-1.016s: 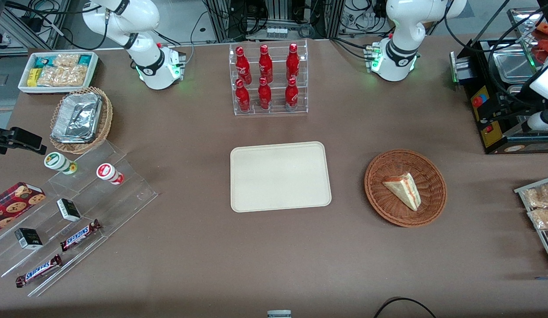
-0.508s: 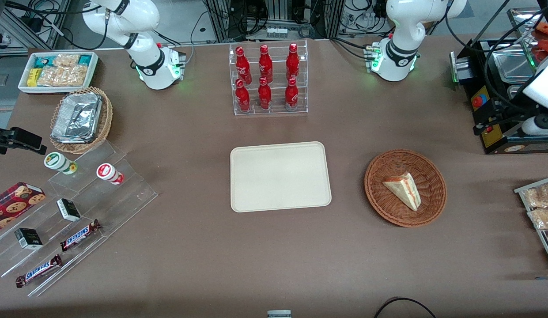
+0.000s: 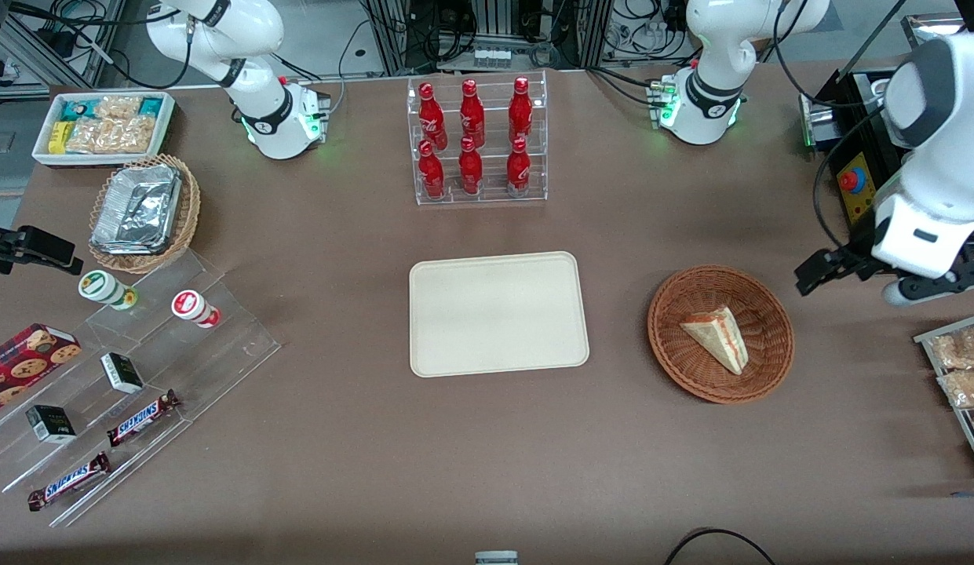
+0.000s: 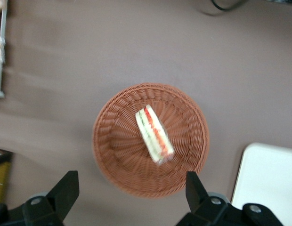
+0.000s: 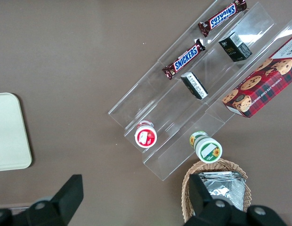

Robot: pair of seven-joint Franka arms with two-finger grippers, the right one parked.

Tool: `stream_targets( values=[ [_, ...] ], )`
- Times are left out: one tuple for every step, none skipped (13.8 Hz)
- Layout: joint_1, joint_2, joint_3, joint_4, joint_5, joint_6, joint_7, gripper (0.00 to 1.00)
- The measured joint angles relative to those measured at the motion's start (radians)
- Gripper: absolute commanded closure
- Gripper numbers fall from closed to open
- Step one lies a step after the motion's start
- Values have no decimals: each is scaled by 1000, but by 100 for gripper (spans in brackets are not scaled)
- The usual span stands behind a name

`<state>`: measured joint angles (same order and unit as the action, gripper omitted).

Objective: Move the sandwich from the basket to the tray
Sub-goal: 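Move the open left gripper down over the sandwich in the basket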

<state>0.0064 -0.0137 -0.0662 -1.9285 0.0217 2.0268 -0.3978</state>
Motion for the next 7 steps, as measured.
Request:
stream_targets(
  values=[
    [0,0,-8,-63,0,67,-52,0],
    [0,0,-16,-125,0,137,-96,0],
    [-1,1,-21,-178,0,205,-140,0],
    [0,2,-25,-220,0,262,-186,0],
    [0,5,-34,-254,0,311,-229,0],
    [-1,12,-45,-283,0,356,-266,0],
    [-1,21,-54,-308,0,396,-294,0]
  ],
)
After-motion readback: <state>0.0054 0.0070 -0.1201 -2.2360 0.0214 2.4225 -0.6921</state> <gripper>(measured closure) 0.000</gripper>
